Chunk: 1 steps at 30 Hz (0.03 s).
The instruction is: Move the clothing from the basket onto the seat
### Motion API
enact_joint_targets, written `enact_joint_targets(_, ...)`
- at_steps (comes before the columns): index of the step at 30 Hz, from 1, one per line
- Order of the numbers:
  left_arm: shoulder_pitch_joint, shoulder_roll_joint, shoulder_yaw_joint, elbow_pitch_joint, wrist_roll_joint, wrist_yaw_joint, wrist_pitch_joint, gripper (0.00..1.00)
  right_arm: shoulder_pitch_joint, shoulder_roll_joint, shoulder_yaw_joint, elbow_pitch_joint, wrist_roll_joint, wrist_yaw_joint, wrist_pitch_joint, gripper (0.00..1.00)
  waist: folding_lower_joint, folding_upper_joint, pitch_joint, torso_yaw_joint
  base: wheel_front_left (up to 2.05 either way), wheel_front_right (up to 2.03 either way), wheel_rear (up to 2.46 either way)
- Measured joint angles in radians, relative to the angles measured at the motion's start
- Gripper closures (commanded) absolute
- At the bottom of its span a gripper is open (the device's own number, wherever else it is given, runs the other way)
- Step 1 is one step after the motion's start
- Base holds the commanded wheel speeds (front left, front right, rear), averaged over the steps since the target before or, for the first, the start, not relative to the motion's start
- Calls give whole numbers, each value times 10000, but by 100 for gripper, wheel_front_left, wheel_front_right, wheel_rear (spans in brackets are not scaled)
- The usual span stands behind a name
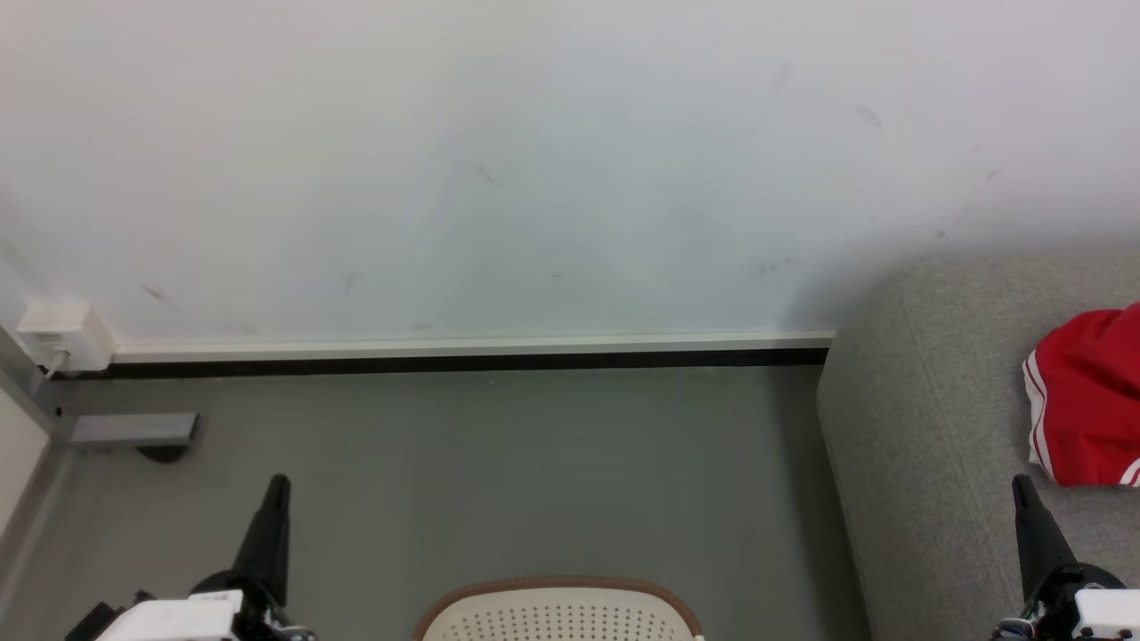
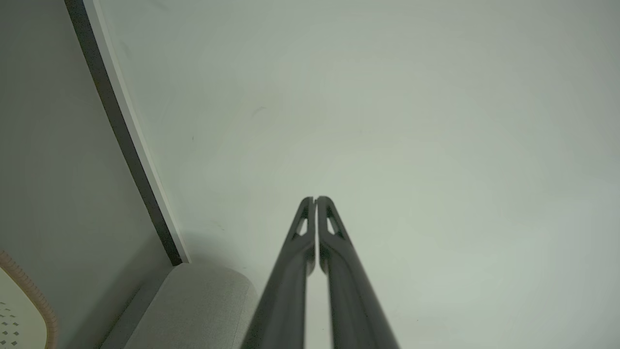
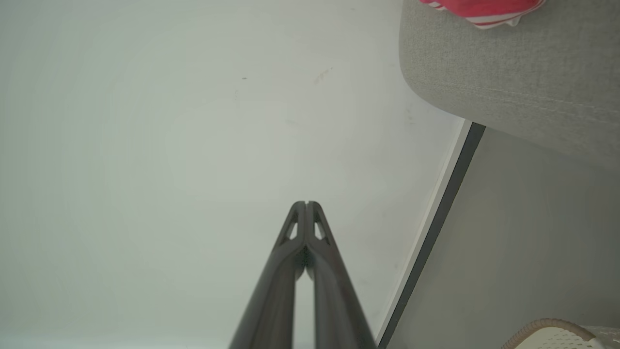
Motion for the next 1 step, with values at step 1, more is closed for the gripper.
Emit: enact_joint_targets(1, 0, 0, 0, 0, 0, 0, 0, 100, 0, 0, 0, 0, 0, 0, 0, 100, 0, 0, 0, 0, 0, 0, 0)
